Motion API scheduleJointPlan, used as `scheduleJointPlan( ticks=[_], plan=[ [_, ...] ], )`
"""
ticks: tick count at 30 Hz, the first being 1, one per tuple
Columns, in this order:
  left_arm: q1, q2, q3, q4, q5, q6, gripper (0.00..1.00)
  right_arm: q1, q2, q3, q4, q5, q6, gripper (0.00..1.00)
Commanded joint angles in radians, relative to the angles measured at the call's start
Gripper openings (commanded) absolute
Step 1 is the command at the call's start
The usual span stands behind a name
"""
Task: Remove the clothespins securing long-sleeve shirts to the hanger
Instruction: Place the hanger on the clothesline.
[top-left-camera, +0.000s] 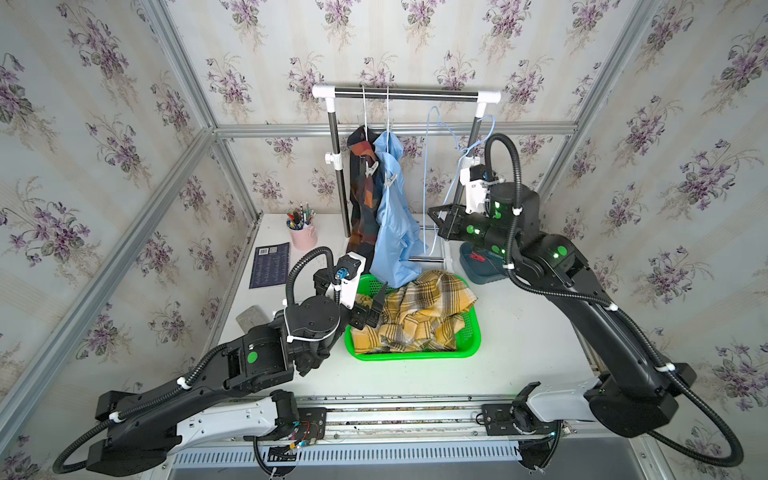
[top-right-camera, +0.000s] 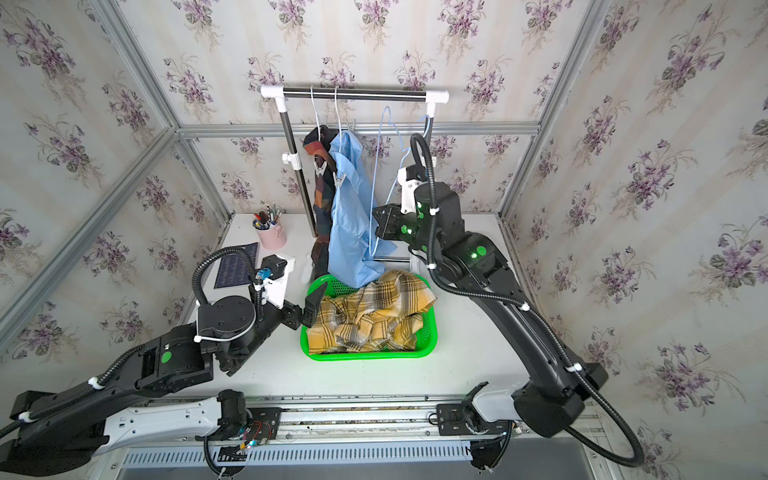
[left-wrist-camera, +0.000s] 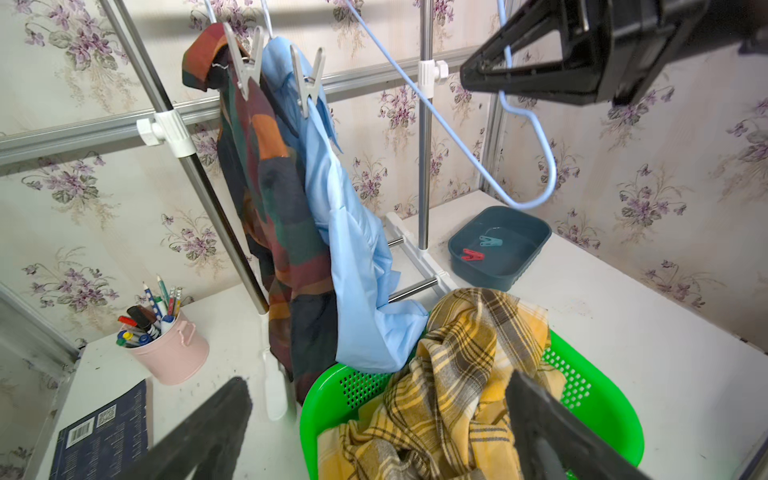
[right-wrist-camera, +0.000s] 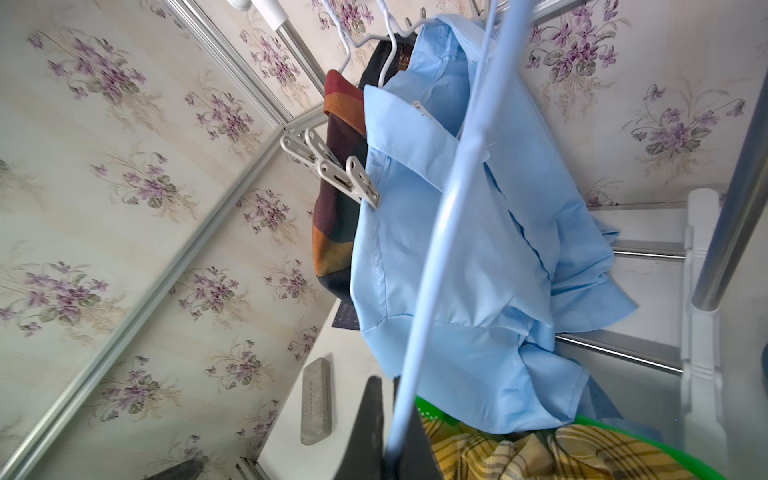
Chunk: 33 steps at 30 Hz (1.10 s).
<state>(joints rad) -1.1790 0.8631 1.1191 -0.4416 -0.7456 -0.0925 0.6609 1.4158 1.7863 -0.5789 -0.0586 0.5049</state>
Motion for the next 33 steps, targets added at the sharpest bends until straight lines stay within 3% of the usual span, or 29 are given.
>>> scheduleJointPlan(
  ticks=[1,9,13,19,33],
  plan=[
    [0.001,-0.017,-0.019,-0.031,-0.029,-0.028,0.97,-0.003,0.077,0.108,-0.066,0.009,-0.076,0.0],
    [0.005,-0.065,-0.06,-0.034,-0.017,-0.034,0.97,-0.042,0.324,0.44,-0.179,0.004,-0.106,0.0],
    [0.016,-0.086,-0.075,-0.033,-0.015,-0.021,0.97,-0.063,0.501,0.686,-0.293,-0.023,-0.117,0.0],
    [0.039,-0.117,-0.105,-0.032,-0.006,-0.031,0.97,-0.141,0.797,1.175,-0.476,-0.119,-0.081,0.0],
    [0.075,-0.113,-0.117,-0.029,0.029,-0.033,0.97,-0.166,0.897,1.199,-0.525,-0.131,-0.064,0.0]
  ],
)
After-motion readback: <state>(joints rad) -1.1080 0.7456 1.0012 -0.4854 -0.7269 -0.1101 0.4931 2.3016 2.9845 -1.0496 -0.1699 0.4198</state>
